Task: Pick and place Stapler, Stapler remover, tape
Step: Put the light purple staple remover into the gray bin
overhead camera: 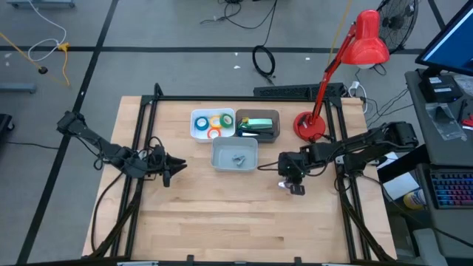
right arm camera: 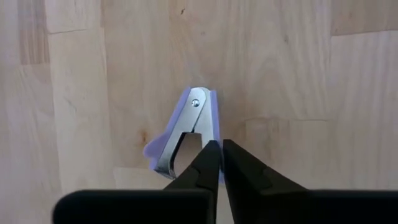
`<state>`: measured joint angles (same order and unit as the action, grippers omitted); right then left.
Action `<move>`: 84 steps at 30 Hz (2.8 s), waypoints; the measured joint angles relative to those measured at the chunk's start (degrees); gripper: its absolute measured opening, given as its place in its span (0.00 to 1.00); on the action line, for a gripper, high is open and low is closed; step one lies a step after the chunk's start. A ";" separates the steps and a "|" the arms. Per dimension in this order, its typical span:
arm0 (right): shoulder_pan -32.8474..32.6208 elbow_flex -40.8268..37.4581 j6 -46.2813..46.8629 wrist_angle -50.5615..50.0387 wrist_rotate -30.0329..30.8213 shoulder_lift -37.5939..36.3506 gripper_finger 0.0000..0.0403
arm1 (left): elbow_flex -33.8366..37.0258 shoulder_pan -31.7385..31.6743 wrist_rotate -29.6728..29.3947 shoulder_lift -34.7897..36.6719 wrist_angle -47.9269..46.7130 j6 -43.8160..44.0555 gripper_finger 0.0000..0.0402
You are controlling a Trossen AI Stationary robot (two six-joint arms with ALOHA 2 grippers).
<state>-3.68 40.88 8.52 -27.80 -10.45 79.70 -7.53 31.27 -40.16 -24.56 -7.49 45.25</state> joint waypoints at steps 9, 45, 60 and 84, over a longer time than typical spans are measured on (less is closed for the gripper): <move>0.50 0.00 1.52 -0.22 -0.09 0.00 0.00 | 0.00 0.00 0.00 0.00 0.00 -0.04 0.30; 11.78 32.42 -8.10 9.84 -0.30 9.98 0.00 | 0.00 0.00 4.31 -0.09 -0.76 -2.93 0.30; 15.05 39.37 -15.88 10.29 -0.17 27.10 0.00 | 0.00 -0.07 4.59 -0.07 -1.44 -2.96 0.30; 14.86 39.33 -21.67 17.80 -0.15 33.89 0.00 | 0.00 -0.11 4.09 -0.07 -1.23 -2.92 0.30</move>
<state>11.18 80.21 -13.16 -10.00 -10.60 113.59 -7.53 31.16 -36.07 -24.62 -8.71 42.33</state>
